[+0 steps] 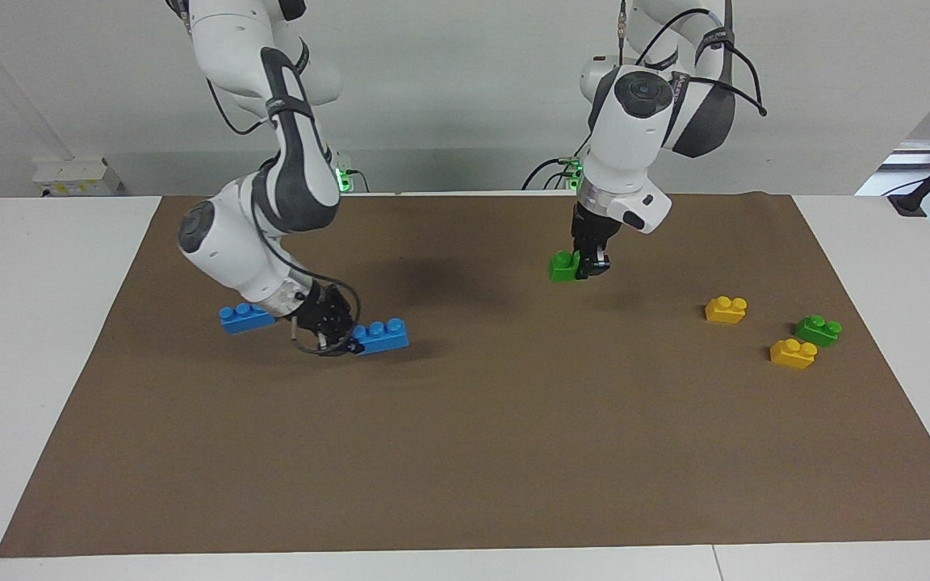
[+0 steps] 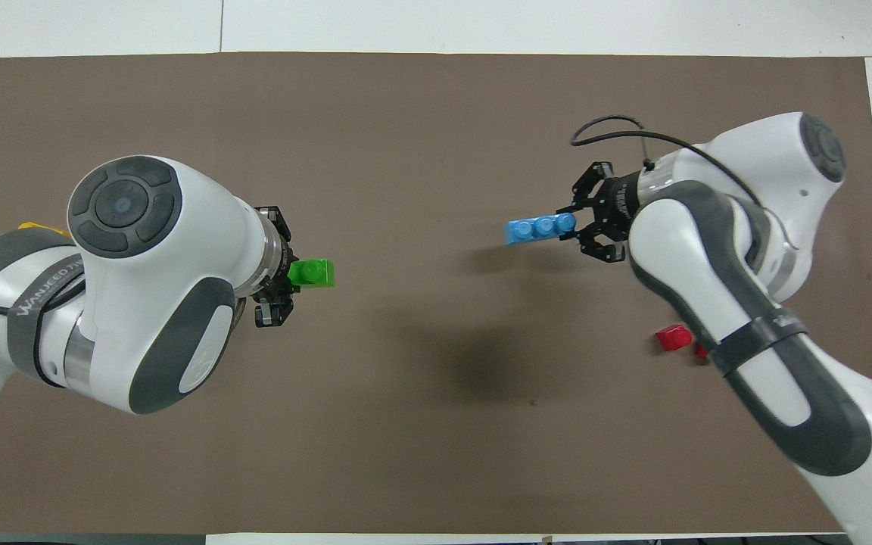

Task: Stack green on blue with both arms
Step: 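Lift the green brick while the right gripper carries the blue brick toward it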

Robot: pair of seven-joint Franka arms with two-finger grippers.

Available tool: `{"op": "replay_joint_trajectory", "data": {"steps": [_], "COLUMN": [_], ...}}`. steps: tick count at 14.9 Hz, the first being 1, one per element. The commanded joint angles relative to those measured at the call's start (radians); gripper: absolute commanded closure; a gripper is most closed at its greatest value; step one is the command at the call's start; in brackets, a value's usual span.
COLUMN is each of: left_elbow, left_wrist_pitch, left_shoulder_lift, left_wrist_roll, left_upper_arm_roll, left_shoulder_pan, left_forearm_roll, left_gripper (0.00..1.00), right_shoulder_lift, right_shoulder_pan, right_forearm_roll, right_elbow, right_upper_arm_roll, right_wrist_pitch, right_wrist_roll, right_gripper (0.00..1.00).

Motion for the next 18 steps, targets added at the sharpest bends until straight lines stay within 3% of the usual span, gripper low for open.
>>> {"op": "replay_joint_trajectory", "data": {"steps": [1, 7, 12, 18], "left_elbow": [-0.039, -0.042, -0.128, -0.129], "left_wrist_pitch": [0.014, 0.019, 0.166, 0.238], "left_shoulder_lift": [-0.036, -0.036, -0.048, 0.004], "left_wrist_roll": [-0.015, -0.034, -0.201, -0.27], "left_upper_arm_roll": [0.015, 0.015, 0.016, 0.016], "left_shoulder_pan": [-0.016, -0.016, -0.072, -0.105], "left_forearm_roll": [-0.006, -0.006, -0.004, 0.005], "left_gripper": [1.0, 1.0, 1.0, 1.0], "right_shoulder_lift": [-0.002, 0.009, 0.058, 0.083], "right_shoulder_pan": [0.105, 0.241, 0.307, 0.344], "right_forearm_roll": [0.015, 0.015, 0.006, -0.013], "right_elbow": [-0.016, -0.061, -0.079, -0.089], "right_upper_arm_roll": [-0.005, -0.005, -0.008, -0.013], "right_wrist_pitch": [0.104, 0.253, 0.339, 0.342], "right_wrist_roll": [0.124, 0.326, 0.42, 0.471], "right_gripper": [1.0, 1.0, 1.0, 1.0]}}
